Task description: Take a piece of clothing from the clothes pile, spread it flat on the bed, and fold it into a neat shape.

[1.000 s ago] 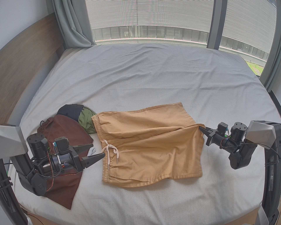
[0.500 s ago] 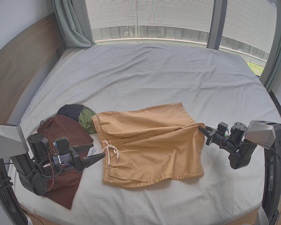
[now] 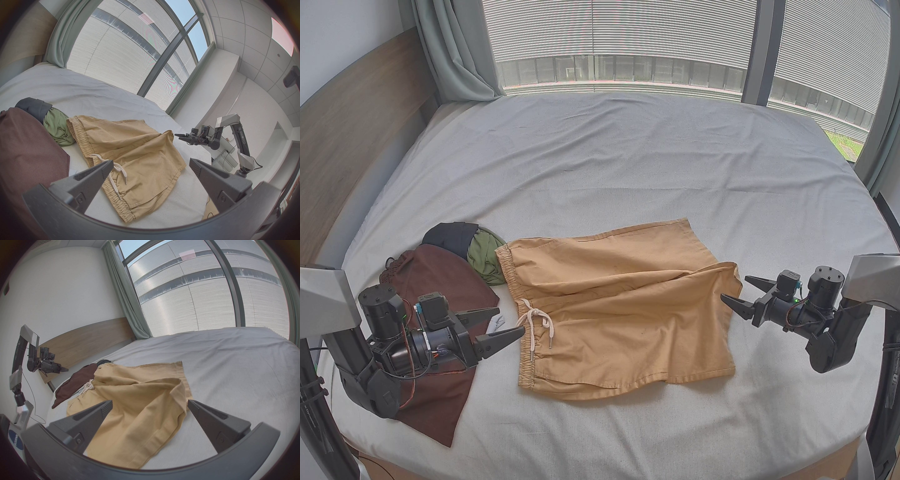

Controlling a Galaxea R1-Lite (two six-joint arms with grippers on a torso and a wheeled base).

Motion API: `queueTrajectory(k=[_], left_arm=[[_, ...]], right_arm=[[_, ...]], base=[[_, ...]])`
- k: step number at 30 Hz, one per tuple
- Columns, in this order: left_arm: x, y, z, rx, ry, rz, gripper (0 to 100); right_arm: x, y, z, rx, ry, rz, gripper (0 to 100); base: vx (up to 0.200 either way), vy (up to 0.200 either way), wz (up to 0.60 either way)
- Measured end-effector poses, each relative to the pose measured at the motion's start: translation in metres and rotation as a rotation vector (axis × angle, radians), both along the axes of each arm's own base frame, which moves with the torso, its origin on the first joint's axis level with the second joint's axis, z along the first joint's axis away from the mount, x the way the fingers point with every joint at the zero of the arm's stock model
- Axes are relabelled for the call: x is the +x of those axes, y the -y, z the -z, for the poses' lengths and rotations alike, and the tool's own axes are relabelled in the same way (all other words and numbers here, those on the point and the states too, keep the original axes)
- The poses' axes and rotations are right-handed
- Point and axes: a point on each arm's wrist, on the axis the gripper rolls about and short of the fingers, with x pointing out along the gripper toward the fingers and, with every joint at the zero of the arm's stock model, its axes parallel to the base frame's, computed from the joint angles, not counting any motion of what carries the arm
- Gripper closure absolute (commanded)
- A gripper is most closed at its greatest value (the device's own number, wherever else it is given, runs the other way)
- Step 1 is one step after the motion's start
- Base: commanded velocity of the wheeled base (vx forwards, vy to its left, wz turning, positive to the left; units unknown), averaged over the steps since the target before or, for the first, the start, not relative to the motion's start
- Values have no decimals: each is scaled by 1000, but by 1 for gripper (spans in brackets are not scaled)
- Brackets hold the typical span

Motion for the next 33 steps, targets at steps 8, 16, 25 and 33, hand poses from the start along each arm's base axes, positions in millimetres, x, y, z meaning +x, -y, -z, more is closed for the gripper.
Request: queueTrajectory(k=[8,16,25,33], left_arm=[[-1,0,1,0,-4,1,0],[-1,0,1,1,-6,1,0],[-1,0,1,1,-8,1,0],[-1,0,1,1,-9,1,0]], right_arm=[[-32,1,7,4,-108,-27,0],[-62,1,22,20,-238,-77,0],[-81,8,44,44,-374,-95,0],[-87,10,61,69,-450,-118,0]], base=[[0,0,0],[0,0,0],[0,0,0],[0,0,0]])
